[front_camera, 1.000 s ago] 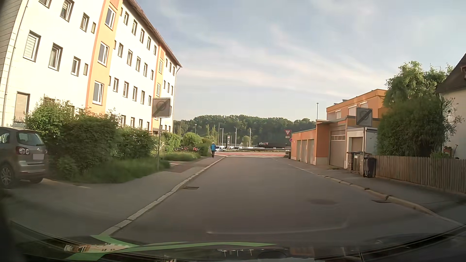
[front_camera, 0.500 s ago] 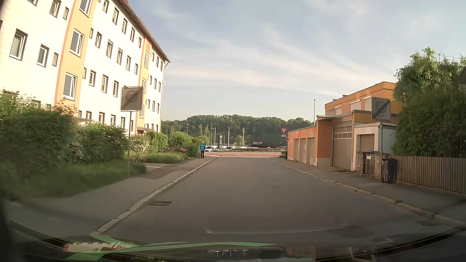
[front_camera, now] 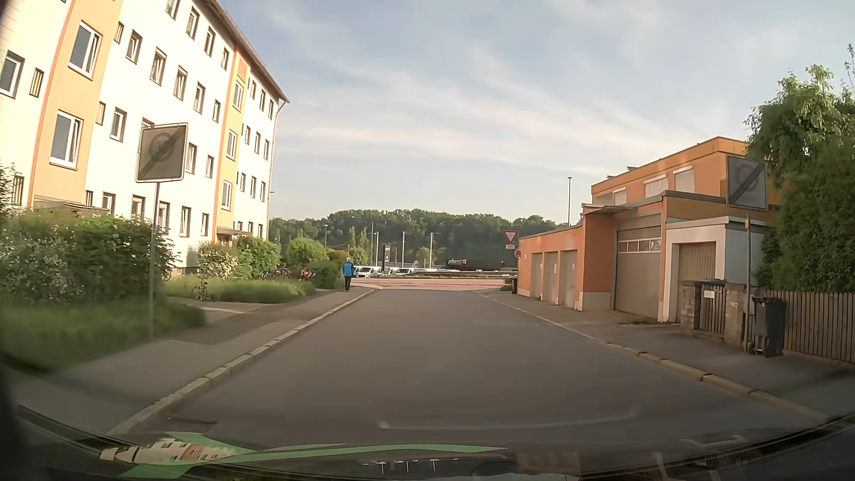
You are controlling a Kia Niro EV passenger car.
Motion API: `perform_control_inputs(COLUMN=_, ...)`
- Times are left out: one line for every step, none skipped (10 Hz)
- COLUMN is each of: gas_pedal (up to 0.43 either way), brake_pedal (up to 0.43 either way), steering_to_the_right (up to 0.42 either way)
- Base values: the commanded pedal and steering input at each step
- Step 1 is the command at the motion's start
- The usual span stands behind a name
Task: Follow the waypoints while adhering to traffic rules and regulations
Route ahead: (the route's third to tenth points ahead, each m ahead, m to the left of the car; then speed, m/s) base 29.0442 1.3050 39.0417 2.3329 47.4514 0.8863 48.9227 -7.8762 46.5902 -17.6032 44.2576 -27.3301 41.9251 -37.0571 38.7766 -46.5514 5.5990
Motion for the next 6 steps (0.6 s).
perform_control_inputs(gas_pedal=0.0, brake_pedal=0.0, steering_to_the_right=0.041)
perform_control_inputs(gas_pedal=0.0, brake_pedal=0.0, steering_to_the_right=0.036)
perform_control_inputs(gas_pedal=0.0, brake_pedal=0.0, steering_to_the_right=0.03)
perform_control_inputs(gas_pedal=0.0, brake_pedal=0.0, steering_to_the_right=0.025)
perform_control_inputs(gas_pedal=0.0, brake_pedal=0.0, steering_to_the_right=0.02)
perform_control_inputs(gas_pedal=0.0, brake_pedal=0.0, steering_to_the_right=0.016)
